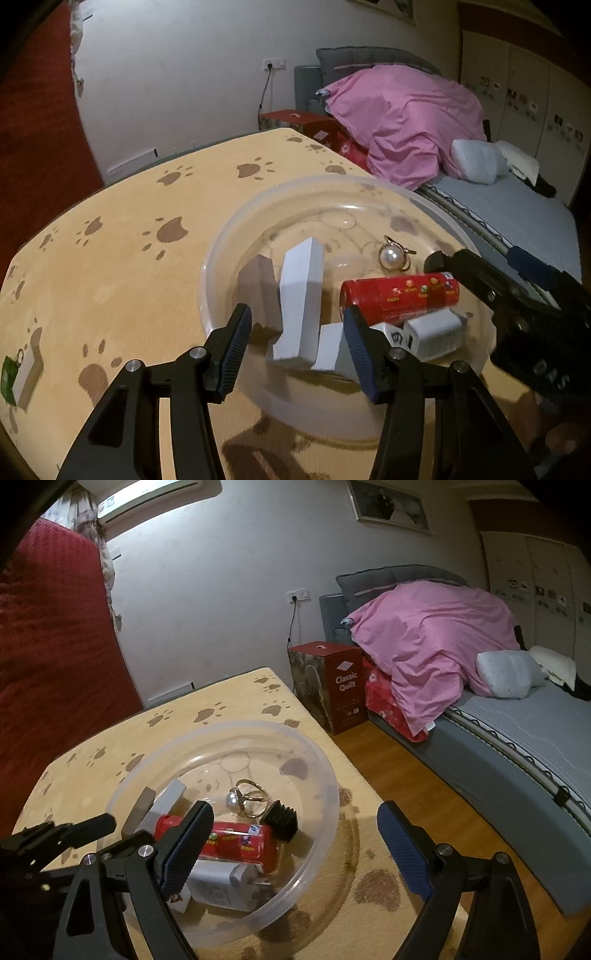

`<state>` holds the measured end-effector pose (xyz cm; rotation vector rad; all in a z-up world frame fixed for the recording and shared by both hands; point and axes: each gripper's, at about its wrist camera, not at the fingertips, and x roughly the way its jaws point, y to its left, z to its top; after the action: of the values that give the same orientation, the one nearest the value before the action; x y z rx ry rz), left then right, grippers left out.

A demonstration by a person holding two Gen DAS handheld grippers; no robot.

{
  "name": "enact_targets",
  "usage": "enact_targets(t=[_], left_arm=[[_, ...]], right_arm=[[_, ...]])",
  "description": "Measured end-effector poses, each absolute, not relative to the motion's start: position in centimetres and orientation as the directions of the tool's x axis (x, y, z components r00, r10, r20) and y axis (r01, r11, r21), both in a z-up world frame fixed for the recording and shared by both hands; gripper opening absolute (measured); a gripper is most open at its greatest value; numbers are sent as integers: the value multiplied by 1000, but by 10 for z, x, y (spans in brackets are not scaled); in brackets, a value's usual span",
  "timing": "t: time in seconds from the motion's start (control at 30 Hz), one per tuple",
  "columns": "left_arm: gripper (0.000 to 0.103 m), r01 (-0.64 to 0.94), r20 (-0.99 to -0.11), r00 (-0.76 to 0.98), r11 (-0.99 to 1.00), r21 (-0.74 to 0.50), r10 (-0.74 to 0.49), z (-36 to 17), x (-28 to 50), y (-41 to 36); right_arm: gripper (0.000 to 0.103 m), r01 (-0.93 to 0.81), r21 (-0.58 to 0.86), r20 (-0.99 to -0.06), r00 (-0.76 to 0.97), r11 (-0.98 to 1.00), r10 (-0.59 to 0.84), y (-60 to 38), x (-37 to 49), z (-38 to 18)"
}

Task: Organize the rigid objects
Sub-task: 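Carry the white mahjong tile into the clear bowl and open the left tool, then move both tools away from the bowl toward the wooden block and green keychain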

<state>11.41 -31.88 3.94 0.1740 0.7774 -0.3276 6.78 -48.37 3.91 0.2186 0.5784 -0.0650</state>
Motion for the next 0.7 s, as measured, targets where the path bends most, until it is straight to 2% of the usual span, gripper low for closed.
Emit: enact_targets(t=[0.17, 0.4, 0.5, 0.7], left_arm=[[53, 364, -684, 689, 930, 44, -237, 46, 121, -324], [53, 322, -694, 670, 946, -49, -264, 47, 148, -322], [53, 286, -712, 658, 956, -65, -245, 45, 158, -317], [53, 305, -690, 673, 950, -68, -266, 51, 148, -309]], right_arm=[[93, 128, 194, -551, 834, 973, 0, -485, 67, 39], [93, 136, 196, -552, 834, 971, -6, -484, 69, 39], [93, 137, 197, -552, 834, 971, -6, -484, 69, 39], [93, 130, 185, -557, 830, 974, -5, -481, 69, 39]])
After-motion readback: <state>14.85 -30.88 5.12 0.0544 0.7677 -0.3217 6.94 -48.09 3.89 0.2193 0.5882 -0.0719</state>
